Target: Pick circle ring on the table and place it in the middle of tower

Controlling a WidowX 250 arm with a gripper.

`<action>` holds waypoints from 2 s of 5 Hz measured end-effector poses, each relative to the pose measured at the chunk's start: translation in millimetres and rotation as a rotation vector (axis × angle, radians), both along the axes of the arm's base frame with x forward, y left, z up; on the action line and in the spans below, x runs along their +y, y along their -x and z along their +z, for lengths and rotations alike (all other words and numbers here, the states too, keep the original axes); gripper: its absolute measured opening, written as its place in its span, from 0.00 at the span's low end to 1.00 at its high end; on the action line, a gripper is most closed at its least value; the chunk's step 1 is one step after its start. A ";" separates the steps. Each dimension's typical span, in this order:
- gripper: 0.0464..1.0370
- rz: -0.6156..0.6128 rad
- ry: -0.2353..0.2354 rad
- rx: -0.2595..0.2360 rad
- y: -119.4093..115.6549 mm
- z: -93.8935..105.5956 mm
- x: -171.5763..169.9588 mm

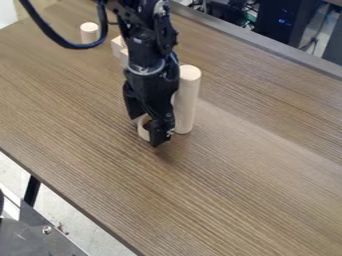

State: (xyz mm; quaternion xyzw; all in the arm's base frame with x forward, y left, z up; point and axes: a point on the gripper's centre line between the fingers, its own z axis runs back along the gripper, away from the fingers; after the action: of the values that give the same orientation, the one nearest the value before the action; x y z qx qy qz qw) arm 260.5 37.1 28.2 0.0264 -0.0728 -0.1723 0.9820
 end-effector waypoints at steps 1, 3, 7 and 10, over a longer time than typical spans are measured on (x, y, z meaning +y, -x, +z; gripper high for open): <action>0.91 0.008 0.007 0.010 -5.3 -3.8 0.4; 0.73 0.053 0.021 0.011 -6.5 -3.7 3.3; 0.73 0.130 -0.126 0.002 -9.3 94.7 7.3; 0.73 0.104 -0.033 -0.083 -19.8 141.1 -12.1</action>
State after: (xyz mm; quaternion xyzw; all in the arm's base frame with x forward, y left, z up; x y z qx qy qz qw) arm 280.3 24.9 169.3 0.0537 -0.1090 -0.1213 0.9852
